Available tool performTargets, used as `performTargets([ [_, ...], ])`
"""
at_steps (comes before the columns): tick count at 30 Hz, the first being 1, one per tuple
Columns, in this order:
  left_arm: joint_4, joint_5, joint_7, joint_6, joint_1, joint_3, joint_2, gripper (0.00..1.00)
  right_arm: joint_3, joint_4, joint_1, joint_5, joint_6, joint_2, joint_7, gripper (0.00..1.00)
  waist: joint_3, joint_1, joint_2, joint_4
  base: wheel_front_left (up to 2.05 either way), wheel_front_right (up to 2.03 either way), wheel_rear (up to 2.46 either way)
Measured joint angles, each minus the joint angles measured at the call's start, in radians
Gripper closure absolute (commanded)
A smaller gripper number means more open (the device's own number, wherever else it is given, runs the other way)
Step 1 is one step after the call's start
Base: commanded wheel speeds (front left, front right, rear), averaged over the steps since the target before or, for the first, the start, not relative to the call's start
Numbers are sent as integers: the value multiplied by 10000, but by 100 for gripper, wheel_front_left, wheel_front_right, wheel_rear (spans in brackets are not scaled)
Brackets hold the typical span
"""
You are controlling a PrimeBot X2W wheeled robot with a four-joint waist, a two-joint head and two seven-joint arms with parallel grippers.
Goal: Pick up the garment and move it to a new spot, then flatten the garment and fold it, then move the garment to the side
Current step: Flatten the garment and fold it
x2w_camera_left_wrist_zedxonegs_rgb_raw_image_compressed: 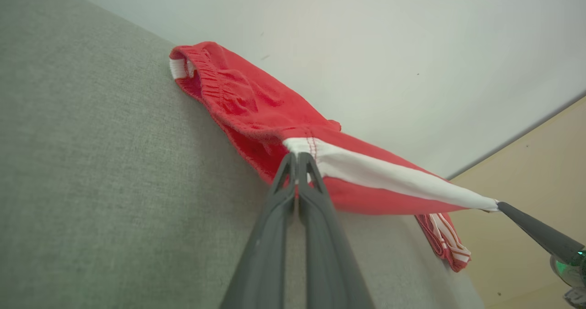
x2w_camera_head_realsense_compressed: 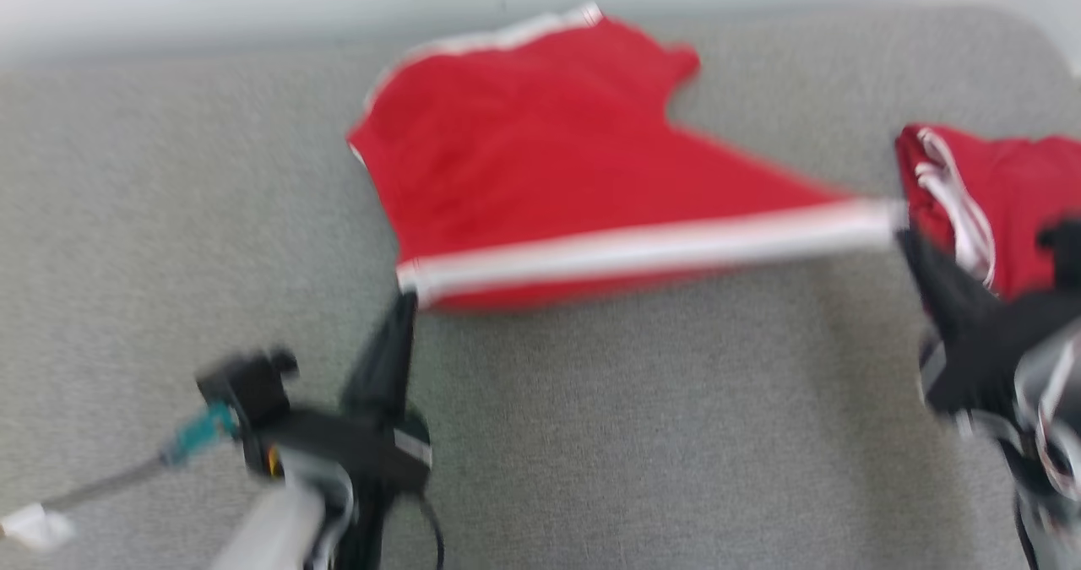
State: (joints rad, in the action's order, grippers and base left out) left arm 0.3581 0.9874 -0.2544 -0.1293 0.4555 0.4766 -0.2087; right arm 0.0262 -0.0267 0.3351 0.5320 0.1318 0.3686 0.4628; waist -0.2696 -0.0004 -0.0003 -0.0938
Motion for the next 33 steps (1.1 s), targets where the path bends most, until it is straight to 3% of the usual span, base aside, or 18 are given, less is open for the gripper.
performTargets([
  [9, -474, 48, -29, 65, -2514, 230, -514, 100, 989, -3237, -4236, -215, 0, -182, 3963, 100, 1507, -1, 0, 118, 0, 0, 0],
  [12, -871, 67, 46, 345, -3450, 280, -878, 100, 1066, -4017, -5330, -213, 0, -405, 5049, 100, 1886, -1, -1, 138, 0, 0, 0],
  [17, -1630, -339, 174, 978, -4617, 539, -1490, 100, 941, -4844, -6660, -125, 0, -1315, 6119, 100, 2226, 0, -1, 224, 0, 0, 0],
  [21, -2278, -746, 184, 1402, -5064, 738, -1680, 100, 838, -5170, -6850, -88, 0, -1515, 5973, 100, 2240, 3, 2, 354, 0, 0, 0],
  [24, -2615, -780, 150, 1561, -5056, 652, -1601, 100, 882, -5035, -6537, -410, 0, -1243, 5124, 100, 2218, 3, 1, 452, 0, 0, 0],
  [30, -2661, -965, 196, 1488, -4132, 669, -1402, 100, 466, -3816, -4442, -564, 0, -456, 3154, 100, 2090, 4, 2, 642, 0, 0, 0],
  [33, -2552, -991, 270, 1486, -3732, 648, -1269, 100, 199, -3202, -3780, -604, 0, -142, 2752, 100, 2025, 5, 3, 711, 0, 0, 0],
])
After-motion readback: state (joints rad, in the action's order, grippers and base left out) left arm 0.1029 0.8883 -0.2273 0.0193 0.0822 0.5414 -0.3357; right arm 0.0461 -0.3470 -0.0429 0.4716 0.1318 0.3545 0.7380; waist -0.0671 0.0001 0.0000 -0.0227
